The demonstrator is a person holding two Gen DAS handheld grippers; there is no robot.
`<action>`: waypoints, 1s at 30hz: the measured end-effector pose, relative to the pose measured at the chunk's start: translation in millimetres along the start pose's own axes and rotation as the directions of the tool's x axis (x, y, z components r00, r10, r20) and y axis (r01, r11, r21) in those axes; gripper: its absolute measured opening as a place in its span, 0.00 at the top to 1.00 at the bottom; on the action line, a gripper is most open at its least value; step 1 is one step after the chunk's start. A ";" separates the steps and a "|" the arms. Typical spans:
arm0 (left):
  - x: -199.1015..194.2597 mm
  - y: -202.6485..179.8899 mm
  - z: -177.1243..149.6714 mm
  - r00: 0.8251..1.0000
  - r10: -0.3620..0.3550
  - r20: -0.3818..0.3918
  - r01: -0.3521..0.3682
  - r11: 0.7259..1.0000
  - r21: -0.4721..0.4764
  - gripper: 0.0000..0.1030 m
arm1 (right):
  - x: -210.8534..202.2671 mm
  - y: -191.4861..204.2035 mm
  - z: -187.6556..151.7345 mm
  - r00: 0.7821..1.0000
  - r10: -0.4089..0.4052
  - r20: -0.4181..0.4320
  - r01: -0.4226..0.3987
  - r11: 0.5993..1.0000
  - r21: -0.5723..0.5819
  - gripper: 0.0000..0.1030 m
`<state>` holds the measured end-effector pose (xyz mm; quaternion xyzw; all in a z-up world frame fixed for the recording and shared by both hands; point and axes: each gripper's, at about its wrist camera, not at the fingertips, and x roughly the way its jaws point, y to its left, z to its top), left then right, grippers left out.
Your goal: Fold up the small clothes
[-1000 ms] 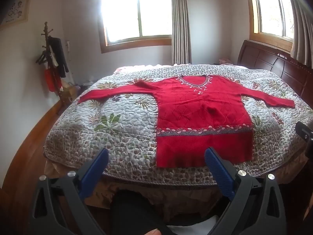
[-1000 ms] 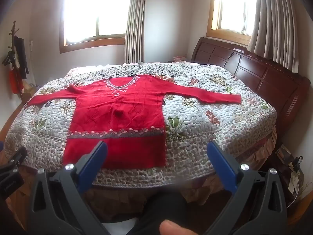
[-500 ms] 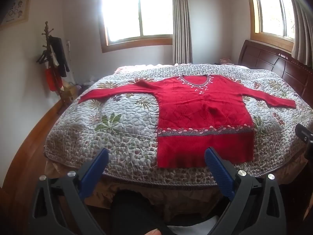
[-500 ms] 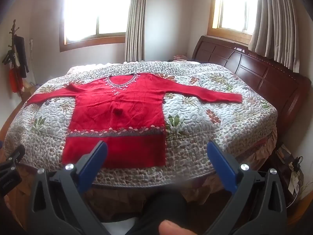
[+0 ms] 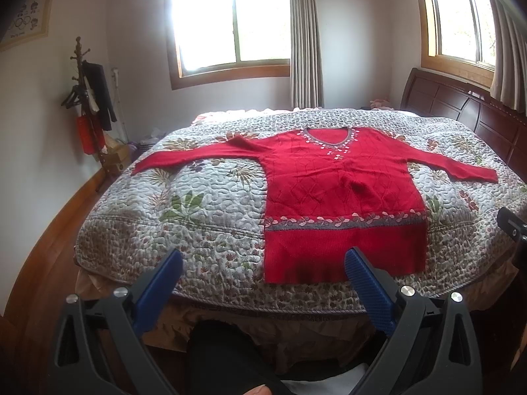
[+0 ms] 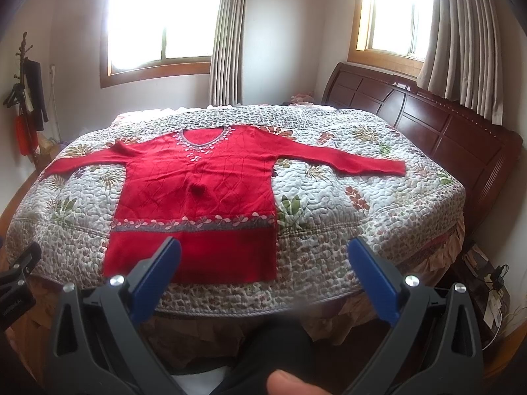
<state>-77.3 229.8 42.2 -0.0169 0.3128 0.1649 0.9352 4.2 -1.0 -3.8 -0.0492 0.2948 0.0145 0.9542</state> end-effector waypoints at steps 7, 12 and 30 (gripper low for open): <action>-0.6 0.0 0.2 1.000 0.001 0.000 -0.001 1.000 0.001 0.04 | -0.2 -0.7 0.1 1.000 0.000 0.001 0.000 1.000 0.001 0.02; -0.4 -0.1 0.3 1.000 0.000 -0.001 0.000 1.000 0.002 0.04 | 0.7 -0.4 -0.3 1.000 -0.002 -0.003 0.002 1.000 -0.001 0.02; -0.3 1.8 -1.9 1.000 -0.002 -0.001 0.002 1.000 -0.003 0.04 | 0.3 1.2 -2.0 1.000 -0.010 -0.003 0.010 1.000 -0.008 0.02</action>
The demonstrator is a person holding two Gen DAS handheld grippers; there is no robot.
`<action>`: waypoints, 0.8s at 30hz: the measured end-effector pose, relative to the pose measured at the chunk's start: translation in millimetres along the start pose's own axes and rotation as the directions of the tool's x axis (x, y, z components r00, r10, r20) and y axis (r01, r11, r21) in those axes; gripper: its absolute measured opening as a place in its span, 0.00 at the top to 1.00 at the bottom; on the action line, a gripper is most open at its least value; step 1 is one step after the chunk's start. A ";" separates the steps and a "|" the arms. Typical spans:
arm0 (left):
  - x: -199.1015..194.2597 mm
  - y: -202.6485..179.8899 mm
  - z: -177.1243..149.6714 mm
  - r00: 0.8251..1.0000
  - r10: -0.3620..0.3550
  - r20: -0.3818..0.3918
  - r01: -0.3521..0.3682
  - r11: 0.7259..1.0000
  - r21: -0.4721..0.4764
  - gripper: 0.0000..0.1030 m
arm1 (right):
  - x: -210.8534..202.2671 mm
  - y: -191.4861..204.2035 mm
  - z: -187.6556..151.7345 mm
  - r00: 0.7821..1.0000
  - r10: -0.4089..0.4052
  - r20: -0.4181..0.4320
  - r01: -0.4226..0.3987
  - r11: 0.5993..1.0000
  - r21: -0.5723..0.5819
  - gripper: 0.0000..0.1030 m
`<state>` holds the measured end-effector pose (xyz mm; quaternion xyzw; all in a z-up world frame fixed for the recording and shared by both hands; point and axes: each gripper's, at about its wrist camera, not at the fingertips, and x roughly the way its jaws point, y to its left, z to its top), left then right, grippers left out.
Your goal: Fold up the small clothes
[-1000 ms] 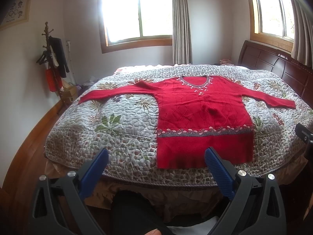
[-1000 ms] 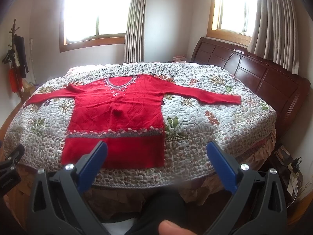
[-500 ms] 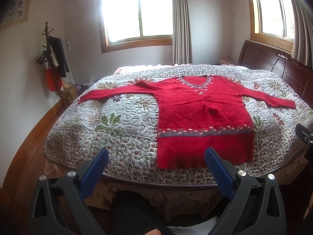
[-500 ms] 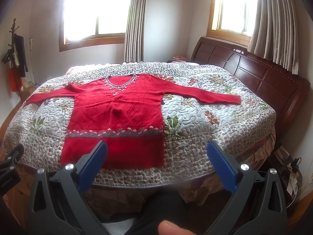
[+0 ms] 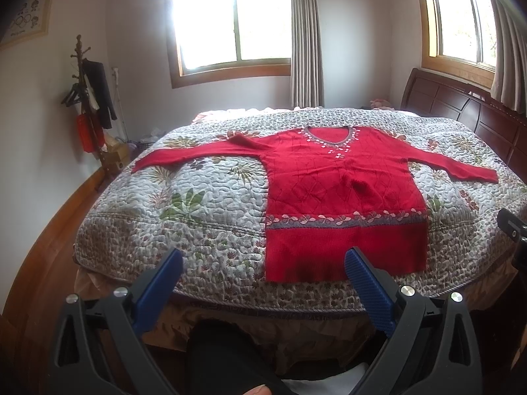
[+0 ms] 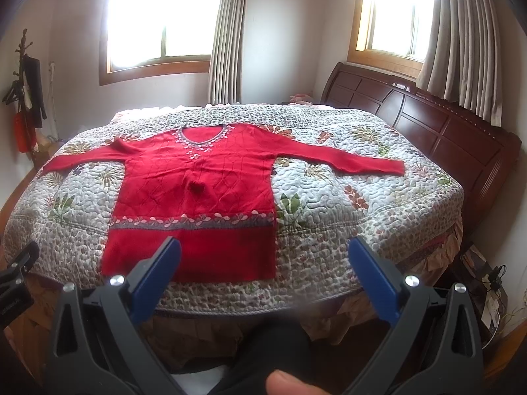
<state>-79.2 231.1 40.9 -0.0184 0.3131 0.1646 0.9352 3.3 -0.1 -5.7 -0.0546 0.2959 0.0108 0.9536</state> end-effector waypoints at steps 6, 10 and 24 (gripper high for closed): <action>0.6 0.3 -0.5 1.000 0.001 -0.001 -0.001 1.000 0.000 0.04 | 0.0 0.9 -0.1 1.000 0.000 0.000 0.000 1.000 0.000 0.02; 0.7 0.4 -0.4 1.000 0.001 -0.002 -0.001 1.000 0.001 0.04 | 0.2 1.9 -0.5 1.000 0.000 -0.003 0.000 1.000 -0.001 0.02; 2.4 2.7 -3.3 1.000 0.005 -0.003 -0.005 1.000 -0.001 0.04 | -1.3 2.3 0.5 1.000 0.002 -0.004 -0.002 1.000 -0.001 0.02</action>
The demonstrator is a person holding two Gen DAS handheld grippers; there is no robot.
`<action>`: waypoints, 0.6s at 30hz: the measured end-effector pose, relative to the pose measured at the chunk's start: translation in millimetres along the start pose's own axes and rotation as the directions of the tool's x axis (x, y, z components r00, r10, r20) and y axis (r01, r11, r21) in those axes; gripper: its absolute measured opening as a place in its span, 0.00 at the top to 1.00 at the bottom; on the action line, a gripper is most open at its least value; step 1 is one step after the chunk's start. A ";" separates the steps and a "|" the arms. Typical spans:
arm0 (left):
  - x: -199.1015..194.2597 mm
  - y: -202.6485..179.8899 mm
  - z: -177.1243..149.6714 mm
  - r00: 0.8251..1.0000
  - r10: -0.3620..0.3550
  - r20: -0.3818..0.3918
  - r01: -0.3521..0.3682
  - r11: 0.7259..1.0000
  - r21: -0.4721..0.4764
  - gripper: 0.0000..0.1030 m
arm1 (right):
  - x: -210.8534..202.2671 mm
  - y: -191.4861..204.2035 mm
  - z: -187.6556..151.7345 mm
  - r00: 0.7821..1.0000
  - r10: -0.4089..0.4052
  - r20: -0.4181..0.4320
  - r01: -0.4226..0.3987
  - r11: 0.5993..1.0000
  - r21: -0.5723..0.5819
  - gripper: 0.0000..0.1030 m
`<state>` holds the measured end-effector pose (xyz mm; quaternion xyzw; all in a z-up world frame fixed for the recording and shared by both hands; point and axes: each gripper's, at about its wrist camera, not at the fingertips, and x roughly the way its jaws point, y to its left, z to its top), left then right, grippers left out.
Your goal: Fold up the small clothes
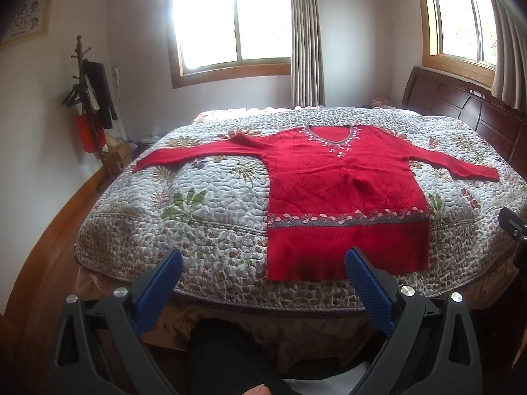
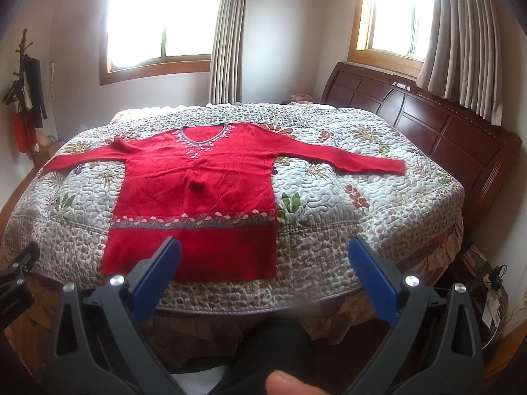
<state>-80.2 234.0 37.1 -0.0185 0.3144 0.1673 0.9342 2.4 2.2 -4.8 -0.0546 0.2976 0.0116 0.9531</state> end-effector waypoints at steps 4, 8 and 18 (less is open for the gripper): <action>0.2 -0.3 -0.2 1.000 0.001 -0.001 -0.001 1.000 0.001 0.04 | 0.5 -0.5 -0.2 1.000 -0.001 -0.002 0.001 1.000 0.000 0.02; 4.4 -2.8 0.5 1.000 0.023 0.001 -0.023 1.000 0.019 0.04 | 6.0 -1.2 -0.5 1.000 0.001 -0.009 -0.001 1.000 0.000 0.02; 54.5 -1.3 9.8 0.999 -0.025 -0.031 0.026 0.999 0.020 0.04 | 25.3 1.2 1.6 0.983 0.097 0.157 -0.079 0.990 -0.118 0.02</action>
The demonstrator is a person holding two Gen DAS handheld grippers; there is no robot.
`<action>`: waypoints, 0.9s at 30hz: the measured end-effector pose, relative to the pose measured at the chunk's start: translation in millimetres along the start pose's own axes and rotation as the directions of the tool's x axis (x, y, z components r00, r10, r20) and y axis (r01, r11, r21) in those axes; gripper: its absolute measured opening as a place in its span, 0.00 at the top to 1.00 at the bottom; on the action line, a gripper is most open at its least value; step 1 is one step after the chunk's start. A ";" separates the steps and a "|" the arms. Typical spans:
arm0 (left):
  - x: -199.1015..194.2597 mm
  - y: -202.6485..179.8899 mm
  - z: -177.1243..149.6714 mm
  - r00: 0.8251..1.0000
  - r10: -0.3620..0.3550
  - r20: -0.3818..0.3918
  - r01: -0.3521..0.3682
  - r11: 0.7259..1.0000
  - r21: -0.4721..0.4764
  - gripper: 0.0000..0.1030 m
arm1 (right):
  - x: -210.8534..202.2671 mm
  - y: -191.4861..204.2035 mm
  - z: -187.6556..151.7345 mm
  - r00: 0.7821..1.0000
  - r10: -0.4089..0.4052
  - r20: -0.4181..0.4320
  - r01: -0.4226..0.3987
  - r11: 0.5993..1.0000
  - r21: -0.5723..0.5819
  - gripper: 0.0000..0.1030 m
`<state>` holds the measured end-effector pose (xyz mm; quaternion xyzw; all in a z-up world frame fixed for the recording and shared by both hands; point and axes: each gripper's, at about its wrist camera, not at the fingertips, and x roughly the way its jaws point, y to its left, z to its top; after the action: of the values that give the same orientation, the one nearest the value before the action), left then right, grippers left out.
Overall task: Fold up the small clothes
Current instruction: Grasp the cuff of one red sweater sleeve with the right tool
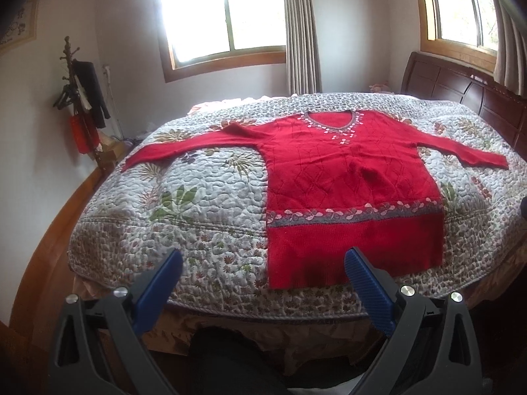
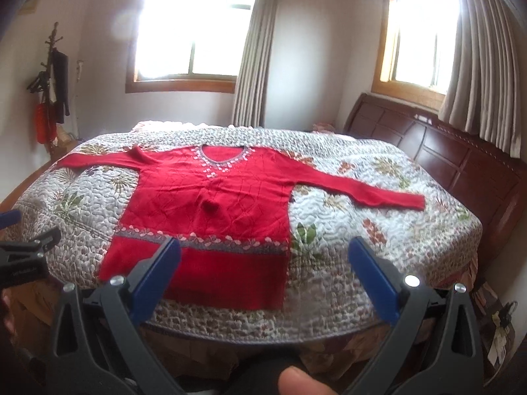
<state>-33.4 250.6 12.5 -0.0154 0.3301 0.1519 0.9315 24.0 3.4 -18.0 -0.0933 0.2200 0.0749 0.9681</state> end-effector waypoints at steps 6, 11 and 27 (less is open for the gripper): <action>53.6 -2.2 -2.3 0.992 -0.125 -0.028 0.124 0.992 -0.018 0.04 | 49.2 -36.3 8.7 0.994 -0.033 0.102 0.031 0.999 0.020 0.02; 78.7 -7.4 10.6 0.994 -0.106 -0.037 0.105 0.994 -0.019 0.04 | 97.7 -68.0 14.9 1.000 -0.025 0.008 0.025 0.999 0.019 0.03; 178.6 -65.1 78.3 0.946 -0.300 -0.125 0.297 0.954 -0.044 0.04 | 277.4 -380.7 -37.3 0.993 0.065 -0.097 0.053 0.488 0.871 0.25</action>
<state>164.9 247.3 -41.6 -0.0863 0.3822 0.0117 0.9200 326.9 -345.5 -116.8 0.4061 0.2838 -0.0491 0.8673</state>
